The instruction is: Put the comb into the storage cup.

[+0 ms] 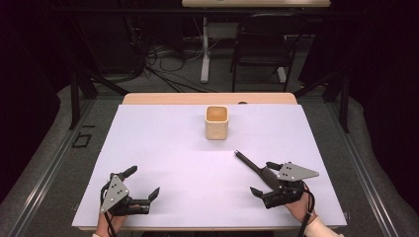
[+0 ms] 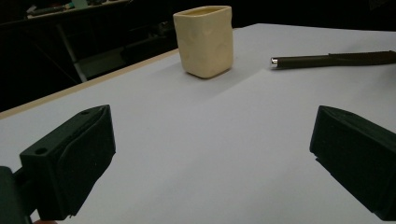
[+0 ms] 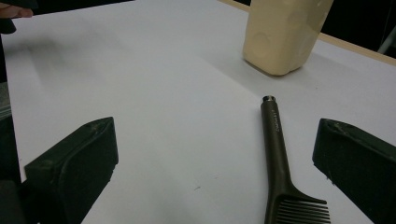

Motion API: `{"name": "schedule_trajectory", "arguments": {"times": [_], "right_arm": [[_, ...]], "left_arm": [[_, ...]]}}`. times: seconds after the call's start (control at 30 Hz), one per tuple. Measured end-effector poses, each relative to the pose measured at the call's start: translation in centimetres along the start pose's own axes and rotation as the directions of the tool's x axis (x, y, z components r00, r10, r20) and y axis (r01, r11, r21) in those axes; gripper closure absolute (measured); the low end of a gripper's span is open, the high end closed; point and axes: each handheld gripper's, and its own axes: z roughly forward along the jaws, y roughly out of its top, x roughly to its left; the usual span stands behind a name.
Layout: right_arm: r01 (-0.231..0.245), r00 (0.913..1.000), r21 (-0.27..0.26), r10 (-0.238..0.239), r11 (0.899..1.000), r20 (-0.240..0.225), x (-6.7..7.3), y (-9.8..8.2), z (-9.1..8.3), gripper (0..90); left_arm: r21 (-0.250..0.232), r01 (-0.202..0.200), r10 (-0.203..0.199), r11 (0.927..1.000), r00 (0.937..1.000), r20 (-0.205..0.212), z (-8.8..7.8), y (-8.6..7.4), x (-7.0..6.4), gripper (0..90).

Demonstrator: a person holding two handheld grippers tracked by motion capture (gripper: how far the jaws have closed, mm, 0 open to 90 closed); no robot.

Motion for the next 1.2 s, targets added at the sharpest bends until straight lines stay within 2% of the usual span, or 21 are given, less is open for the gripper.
{"name": "schedule_trajectory", "arguments": {"times": [0.5,1.2], "right_arm": [[0.013,0.9992,0.045,-0.011,0.999,-0.039,-0.4,0.8,2.0,0.0],[0.041,0.9978,0.104,-0.035,0.994,-0.056,-1.3,1.9,4.9,0.0]], "left_arm": [[0.010,-0.003,0.002,0.9999,1.0000,0.008,0.1,0.0,0.0,0.2],[0.009,-0.004,0.003,1.0000,0.9999,0.015,0.1,-0.1,0.0,0.2]]}}
